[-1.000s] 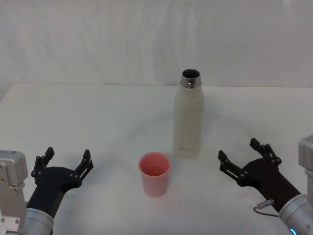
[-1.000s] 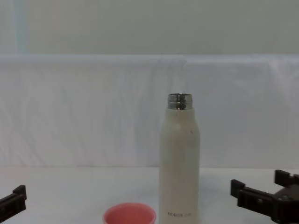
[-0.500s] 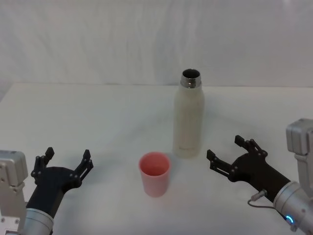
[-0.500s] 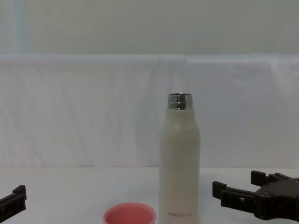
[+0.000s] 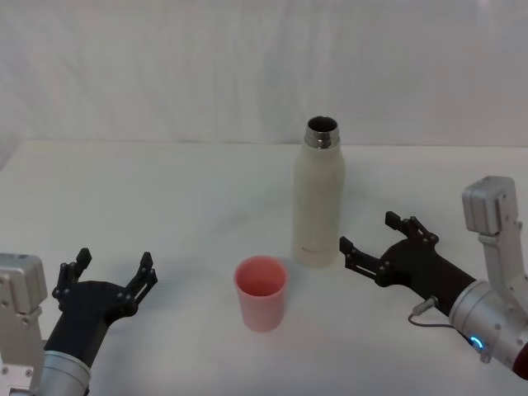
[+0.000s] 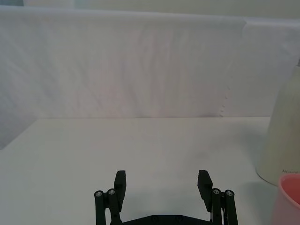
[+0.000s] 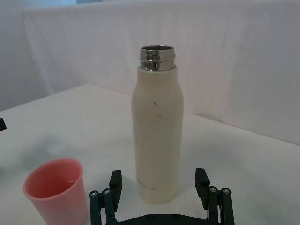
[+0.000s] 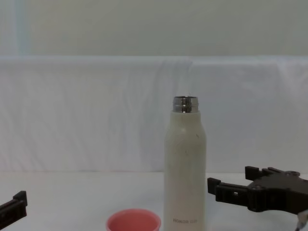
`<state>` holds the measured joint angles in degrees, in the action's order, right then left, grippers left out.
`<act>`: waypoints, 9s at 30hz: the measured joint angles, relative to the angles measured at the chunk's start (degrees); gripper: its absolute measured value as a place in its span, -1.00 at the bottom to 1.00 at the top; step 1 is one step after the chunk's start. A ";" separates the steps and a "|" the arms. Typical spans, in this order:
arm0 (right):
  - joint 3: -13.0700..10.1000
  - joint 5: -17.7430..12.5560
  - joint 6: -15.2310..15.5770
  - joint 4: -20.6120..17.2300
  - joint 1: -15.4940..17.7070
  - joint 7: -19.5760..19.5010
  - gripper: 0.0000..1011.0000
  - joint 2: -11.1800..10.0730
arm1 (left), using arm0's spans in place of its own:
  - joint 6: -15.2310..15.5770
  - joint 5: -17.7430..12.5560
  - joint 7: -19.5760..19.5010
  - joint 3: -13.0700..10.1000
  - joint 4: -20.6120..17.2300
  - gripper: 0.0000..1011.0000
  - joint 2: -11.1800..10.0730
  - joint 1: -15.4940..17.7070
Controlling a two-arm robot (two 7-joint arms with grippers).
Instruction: Grasp the thermos with one hand and pour water into the cup lid.
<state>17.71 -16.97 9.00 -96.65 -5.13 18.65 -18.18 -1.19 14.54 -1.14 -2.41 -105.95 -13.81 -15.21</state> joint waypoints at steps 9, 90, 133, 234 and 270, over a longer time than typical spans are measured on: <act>1.78 0.15 0.20 2.04 -3.04 0.30 0.98 -0.04 | 0.00 0.00 0.00 0.00 0.00 0.98 0.00 0.00; 7.38 0.13 -2.29 17.63 -17.28 2.18 0.98 5.07 | 0.00 0.00 0.00 0.00 0.00 0.98 0.00 0.00; 7.60 1.88 -2.84 21.77 -19.83 1.86 0.98 7.19 | -0.01 0.00 0.00 0.00 0.00 0.98 0.00 0.00; 19.58 40.66 15.97 -3.95 -16.56 4.44 0.89 -6.99 | 0.00 0.00 0.00 0.00 0.00 0.98 0.00 0.00; 24.36 56.24 18.73 -6.54 -18.10 11.29 0.89 -8.40 | 0.00 0.00 0.00 0.00 0.00 0.98 0.00 0.00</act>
<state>42.08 39.27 27.73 -103.19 -23.23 29.94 -26.58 -1.19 14.54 -1.14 -2.41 -105.95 -13.81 -15.21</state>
